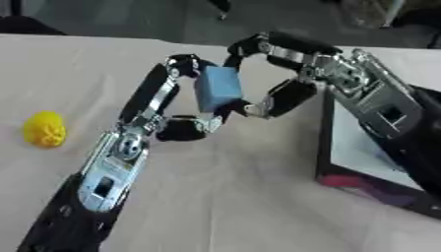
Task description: Pick up the objects with one hand, pass them to the other hand, and then place them into the box on the other side of the table.
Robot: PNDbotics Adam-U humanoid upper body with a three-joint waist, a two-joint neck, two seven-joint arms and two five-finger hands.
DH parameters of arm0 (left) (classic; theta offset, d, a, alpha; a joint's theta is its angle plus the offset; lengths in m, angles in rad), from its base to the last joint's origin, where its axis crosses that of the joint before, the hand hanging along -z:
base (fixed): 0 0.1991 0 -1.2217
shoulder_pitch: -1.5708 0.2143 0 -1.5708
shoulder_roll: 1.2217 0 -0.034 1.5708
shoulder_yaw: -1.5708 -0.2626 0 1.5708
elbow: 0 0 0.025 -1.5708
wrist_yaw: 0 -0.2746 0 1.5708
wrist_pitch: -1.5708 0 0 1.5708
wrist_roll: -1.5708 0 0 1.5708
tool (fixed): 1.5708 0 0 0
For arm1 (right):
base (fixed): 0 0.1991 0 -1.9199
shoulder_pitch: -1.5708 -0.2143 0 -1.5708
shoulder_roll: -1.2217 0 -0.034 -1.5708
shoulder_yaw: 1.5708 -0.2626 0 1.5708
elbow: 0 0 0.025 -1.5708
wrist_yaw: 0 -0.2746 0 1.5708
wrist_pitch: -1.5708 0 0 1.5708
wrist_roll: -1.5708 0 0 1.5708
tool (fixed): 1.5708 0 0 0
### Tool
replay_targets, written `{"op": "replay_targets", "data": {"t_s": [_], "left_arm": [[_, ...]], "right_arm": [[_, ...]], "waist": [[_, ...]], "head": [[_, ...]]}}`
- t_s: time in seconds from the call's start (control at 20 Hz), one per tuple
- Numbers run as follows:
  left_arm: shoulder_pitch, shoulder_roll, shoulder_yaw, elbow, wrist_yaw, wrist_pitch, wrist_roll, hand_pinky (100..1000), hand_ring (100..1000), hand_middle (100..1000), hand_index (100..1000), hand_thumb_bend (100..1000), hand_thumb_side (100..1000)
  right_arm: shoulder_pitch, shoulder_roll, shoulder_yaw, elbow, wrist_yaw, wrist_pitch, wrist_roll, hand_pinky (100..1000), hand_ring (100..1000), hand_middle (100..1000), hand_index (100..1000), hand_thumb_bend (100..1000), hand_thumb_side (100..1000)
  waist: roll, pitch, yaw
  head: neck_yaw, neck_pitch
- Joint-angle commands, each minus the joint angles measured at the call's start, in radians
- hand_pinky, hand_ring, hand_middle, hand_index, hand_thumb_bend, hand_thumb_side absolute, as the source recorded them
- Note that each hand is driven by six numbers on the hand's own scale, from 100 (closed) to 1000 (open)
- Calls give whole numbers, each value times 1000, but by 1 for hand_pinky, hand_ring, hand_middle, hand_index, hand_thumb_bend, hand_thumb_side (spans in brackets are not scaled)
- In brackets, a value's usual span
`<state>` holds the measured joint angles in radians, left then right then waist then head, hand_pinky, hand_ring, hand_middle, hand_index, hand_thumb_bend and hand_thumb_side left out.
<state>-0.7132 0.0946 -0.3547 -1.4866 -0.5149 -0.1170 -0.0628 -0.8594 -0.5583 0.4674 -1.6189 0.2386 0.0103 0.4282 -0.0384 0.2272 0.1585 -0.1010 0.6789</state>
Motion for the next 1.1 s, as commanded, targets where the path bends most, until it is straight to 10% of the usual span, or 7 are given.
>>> {"op": "replay_targets", "data": {"t_s": [0.05, 0.5, 0.65, 1.1], "left_arm": [[-20, -10, -6, -6, -5, 4, -9, 739, 762, 557, 523, 100, 159], [-19, -8, -7, -2, -16, 9, 6, 759, 786, 625, 694, 100, 105], [-19, -3, -6, 2, -52, 28, 9, 784, 810, 674, 798, 342, 269], [-14, -2, -2, 11, -125, 114, 36, 801, 825, 691, 830, 562, 525]], "right_arm": [[-17, -5, -12, -5, -23, 11, -3, 923, 950, 605, 724, 230, 269], [-14, -5, -15, 3, -50, 22, -1, 914, 906, 529, 644, 100, 161], [-13, -8, -21, 3, -68, 36, -3, 912, 902, 517, 628, 100, 149], [-14, -17, -30, -13, -102, 63, -1, 909, 899, 507, 613, 100, 134]], "waist": [[-8, -10, -1], [-8, -8, 1], [-7, -9, 0], [-4, -8, -4]], "head": [[-3, -10], [-7, -19], [-9, -16], [-9, -8]]}}
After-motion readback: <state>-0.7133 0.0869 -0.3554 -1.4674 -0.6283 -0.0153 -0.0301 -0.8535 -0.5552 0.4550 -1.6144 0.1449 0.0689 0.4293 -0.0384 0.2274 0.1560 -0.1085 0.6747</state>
